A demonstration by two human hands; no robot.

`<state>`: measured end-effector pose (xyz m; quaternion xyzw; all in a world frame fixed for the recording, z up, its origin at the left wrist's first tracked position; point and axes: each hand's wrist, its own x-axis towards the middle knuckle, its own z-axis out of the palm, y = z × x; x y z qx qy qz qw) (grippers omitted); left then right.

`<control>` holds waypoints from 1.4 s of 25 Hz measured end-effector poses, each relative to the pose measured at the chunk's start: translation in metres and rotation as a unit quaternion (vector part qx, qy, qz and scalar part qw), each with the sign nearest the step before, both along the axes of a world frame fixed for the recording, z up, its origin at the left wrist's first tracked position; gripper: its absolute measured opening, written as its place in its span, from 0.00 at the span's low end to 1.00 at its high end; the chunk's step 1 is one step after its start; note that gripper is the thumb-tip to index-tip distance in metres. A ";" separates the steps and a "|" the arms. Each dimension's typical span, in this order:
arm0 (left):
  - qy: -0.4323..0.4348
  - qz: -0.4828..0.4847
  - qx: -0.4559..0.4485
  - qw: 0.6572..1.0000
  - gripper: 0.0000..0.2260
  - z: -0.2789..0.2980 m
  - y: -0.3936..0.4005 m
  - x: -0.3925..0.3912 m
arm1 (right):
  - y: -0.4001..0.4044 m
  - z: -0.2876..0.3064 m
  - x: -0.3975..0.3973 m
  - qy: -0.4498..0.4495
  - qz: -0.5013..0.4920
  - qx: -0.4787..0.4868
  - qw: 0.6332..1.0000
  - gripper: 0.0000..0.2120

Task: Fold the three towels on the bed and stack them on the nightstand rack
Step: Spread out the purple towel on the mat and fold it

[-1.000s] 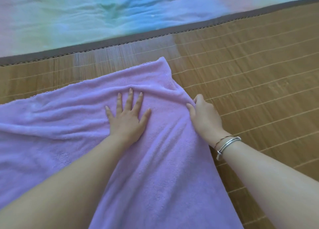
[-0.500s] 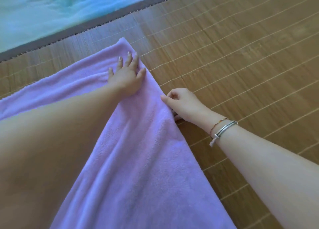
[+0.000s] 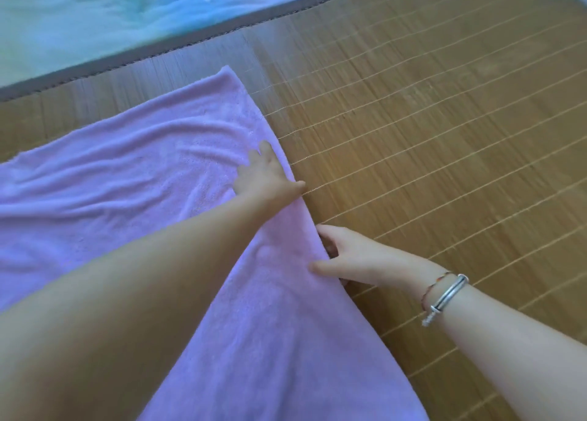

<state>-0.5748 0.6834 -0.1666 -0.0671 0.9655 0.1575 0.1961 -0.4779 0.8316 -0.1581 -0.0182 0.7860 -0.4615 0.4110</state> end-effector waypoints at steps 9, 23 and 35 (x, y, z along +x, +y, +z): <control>0.142 0.145 0.195 0.960 0.21 0.057 -0.101 0.055 | -0.061 0.034 0.090 0.119 -0.002 0.094 0.988 0.16; 0.117 0.217 0.245 0.938 0.40 0.102 -0.466 0.240 | -0.410 0.067 0.229 0.092 0.106 -0.121 0.983 0.26; 0.062 0.311 0.413 0.854 0.37 0.026 -0.521 0.333 | -0.490 0.007 0.281 0.001 0.162 -0.090 0.983 0.29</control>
